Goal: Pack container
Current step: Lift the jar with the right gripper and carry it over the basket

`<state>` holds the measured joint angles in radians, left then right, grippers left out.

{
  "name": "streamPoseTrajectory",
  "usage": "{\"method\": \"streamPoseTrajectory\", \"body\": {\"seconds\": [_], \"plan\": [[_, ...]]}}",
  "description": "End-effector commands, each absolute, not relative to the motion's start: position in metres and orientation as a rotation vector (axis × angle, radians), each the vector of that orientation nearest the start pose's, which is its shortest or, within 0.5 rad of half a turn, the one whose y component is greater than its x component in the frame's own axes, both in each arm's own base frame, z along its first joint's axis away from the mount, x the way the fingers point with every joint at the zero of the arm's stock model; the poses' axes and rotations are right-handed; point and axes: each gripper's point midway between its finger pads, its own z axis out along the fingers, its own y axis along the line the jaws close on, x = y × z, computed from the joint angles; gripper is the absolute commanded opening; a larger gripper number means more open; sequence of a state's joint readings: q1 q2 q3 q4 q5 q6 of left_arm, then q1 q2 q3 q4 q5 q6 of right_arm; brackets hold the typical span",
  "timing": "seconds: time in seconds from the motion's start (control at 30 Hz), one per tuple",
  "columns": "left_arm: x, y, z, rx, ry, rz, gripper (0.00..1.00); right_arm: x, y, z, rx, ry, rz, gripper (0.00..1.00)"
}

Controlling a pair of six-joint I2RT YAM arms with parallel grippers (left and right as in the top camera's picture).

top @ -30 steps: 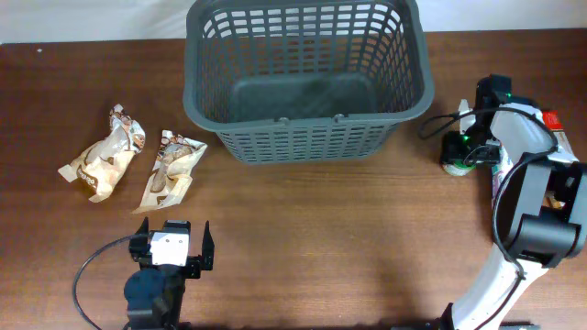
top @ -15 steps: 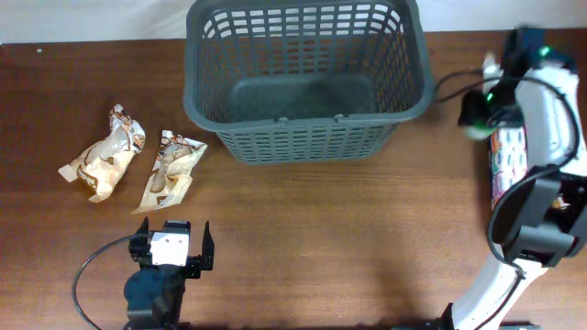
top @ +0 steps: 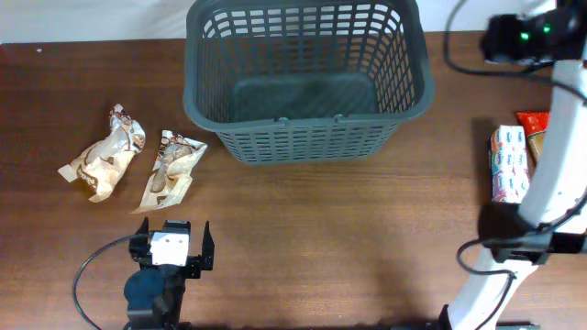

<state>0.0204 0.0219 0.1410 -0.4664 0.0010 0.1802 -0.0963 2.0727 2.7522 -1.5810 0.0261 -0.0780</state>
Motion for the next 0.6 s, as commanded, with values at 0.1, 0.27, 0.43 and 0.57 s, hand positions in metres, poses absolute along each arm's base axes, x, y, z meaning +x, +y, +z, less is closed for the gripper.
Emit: {"method": "streamPoseTrajectory", "body": {"seconds": [0.1, 0.27, 0.43, 0.57], "plan": [[0.224, 0.004, 0.123, 0.171, 1.911, 0.139, 0.99, 0.437, 0.065, 0.395, -0.253, 2.333, 0.023, 0.04], [0.224, 0.004, 0.123, 0.171, 1.911, 0.139, 0.99, 0.433, 0.110, 0.390, -0.364, 2.326, 0.040, 0.04], [0.224, 0.004, 0.123, 0.171, 1.911, 0.139, 0.99, 0.431, 0.131, 0.378, -0.424, 2.352, 0.054, 0.04], [0.224, 0.004, 0.123, 0.171, 1.911, 0.139, 0.99, 0.434, 0.138, 0.363, -0.431, 2.395, 0.056, 0.04]]}}
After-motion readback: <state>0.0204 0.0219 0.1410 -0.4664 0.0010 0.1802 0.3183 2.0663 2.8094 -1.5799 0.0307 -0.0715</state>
